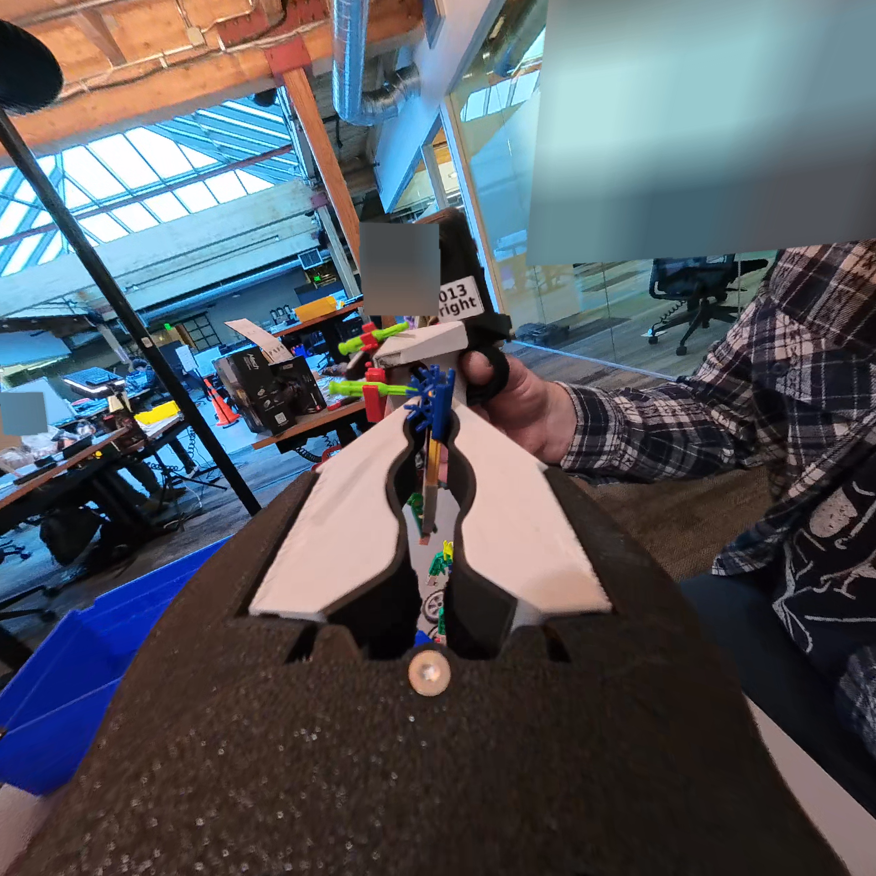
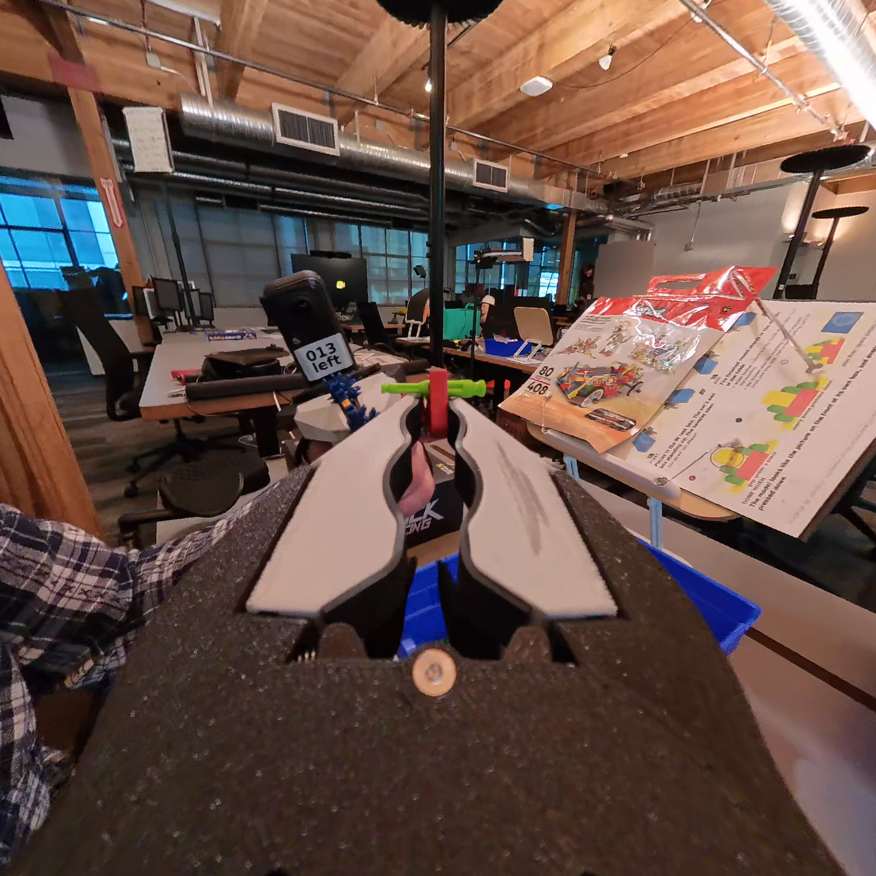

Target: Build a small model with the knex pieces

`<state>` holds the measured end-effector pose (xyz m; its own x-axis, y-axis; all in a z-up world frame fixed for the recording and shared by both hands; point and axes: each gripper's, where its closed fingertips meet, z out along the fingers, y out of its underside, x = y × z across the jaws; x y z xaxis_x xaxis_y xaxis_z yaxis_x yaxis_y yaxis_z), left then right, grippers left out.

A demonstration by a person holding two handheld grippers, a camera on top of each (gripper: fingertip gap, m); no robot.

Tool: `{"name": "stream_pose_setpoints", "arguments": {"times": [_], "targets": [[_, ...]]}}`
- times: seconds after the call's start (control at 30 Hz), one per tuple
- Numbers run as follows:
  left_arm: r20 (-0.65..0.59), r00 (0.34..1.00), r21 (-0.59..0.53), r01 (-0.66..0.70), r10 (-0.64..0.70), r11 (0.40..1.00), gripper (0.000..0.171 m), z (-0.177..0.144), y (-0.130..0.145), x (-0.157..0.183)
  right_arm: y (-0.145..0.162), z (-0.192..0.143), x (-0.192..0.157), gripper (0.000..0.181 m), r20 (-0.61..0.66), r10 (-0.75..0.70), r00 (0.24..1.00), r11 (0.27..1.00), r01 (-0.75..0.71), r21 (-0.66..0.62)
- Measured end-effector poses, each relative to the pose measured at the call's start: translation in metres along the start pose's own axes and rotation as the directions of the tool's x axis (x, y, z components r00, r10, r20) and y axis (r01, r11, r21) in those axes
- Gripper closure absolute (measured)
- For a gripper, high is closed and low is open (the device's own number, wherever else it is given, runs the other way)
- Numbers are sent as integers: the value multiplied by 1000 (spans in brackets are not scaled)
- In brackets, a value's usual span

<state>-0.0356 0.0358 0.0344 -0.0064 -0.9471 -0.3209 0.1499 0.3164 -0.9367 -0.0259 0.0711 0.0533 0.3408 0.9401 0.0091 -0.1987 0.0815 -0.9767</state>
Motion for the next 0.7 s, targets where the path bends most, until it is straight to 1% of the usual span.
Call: {"name": "stream_pose_setpoints", "arguments": {"times": [0.13, 0.2, 0.23, 0.37, 0.47, 0.57, 0.7], "targets": [[-11, 1000, 28, 17, -17, 999, 170, -1, -3, 0, 2, -1, -4, 165, 45, -8, 999, 1000, 9, -29], [-10, 1000, 49, 23, -23, 999, 170, -1, -6, 0, 2, -2, -6, 158, 61, -16, 998, 999, 18, -28], [-19, 999, 59, 30, -29, 998, 171, -1, -8, 1, 3, -2, -8, 158, 74, -22, 997, 999, 24, -30], [-69, 995, 93, 75, -69, 993, 171, 3, -10, 6, 8, 4, -13, 161, 95, -31, 995, 998, 35, -45], [-91, 991, 129, 107, -95, 986, 171, 6, -12, 8, 9, 9, -16, 174, 95, -76, 993, 996, 81, -48], [-69, 994, 121, 97, -89, 988, 171, 7, -11, 5, 7, 8, -14, 176, 54, -151, 987, 986, 154, -62], [67, 998, 43, 10, -13, 999, 170, 11, -2, -9, 9, 8, 2, 177, -53, -151, 987, 984, 146, -100]]}}
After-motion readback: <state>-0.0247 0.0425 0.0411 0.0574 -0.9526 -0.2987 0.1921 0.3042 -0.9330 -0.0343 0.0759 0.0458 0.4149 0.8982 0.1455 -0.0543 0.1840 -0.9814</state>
